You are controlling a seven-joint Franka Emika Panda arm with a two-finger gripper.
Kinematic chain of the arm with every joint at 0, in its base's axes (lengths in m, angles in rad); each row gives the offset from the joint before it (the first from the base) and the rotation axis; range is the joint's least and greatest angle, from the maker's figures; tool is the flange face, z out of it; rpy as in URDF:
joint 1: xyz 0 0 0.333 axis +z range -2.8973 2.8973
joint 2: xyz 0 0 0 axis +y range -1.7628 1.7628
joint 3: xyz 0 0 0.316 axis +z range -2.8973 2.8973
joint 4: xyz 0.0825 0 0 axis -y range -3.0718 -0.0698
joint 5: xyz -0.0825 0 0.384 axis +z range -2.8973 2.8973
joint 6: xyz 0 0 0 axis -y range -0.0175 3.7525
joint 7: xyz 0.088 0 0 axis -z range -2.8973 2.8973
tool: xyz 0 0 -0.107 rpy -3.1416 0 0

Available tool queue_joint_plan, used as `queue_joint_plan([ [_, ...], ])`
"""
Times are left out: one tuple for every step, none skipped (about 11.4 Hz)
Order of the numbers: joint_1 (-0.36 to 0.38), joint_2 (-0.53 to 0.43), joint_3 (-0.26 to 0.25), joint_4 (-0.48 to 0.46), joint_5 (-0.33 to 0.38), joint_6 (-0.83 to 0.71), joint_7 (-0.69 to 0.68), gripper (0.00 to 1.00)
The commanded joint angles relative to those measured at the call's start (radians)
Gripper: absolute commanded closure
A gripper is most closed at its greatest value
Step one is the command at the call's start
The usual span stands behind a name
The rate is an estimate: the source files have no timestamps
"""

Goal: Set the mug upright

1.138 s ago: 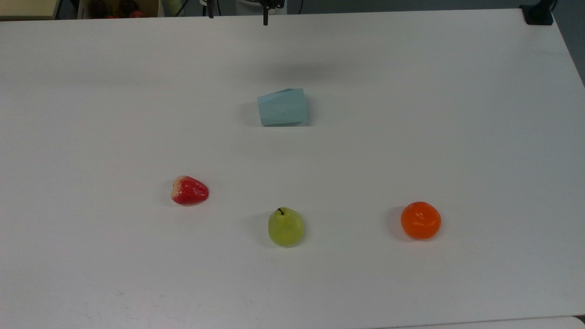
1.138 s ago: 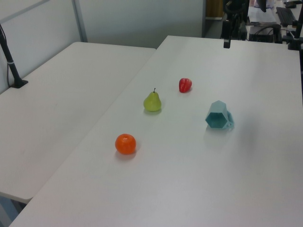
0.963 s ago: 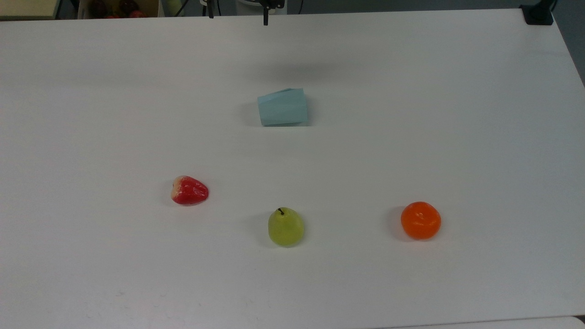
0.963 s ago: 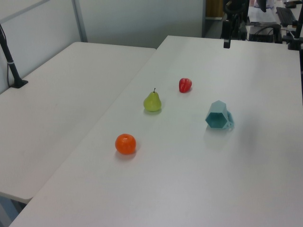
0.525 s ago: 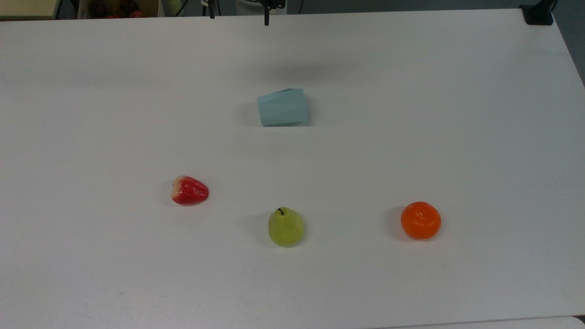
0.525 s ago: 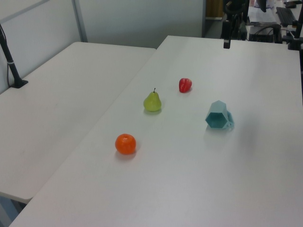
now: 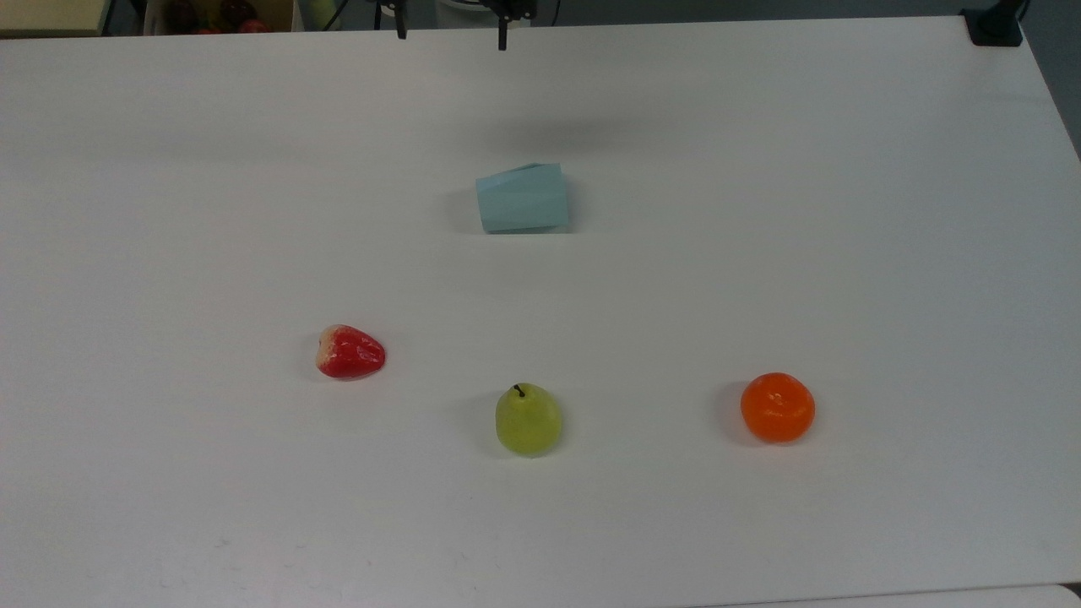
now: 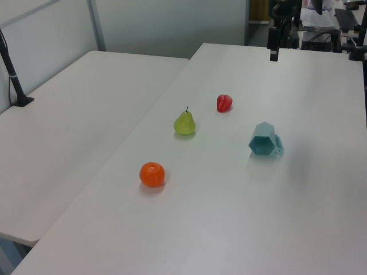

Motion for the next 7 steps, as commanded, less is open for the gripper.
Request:
queue_joint_plan([
  [0.035,-0.006,0.083,-0.009,-0.017,0.01,-0.002,0.0],
  [0.037,-0.008,0.123,-0.01,-0.026,0.01,0.022,0.0],
  [0.038,-0.006,0.161,-0.011,-0.029,0.01,0.056,0.0],
  [0.04,-0.006,0.201,-0.017,-0.043,0.01,0.082,0.0],
  [0.056,-0.002,0.229,-0.021,-0.069,0.01,0.119,0.0],
  [0.09,0.011,0.231,-0.032,-0.107,0.005,0.153,0.0],
  [0.13,0.032,0.231,-0.037,-0.162,-0.001,0.18,0.0],
])
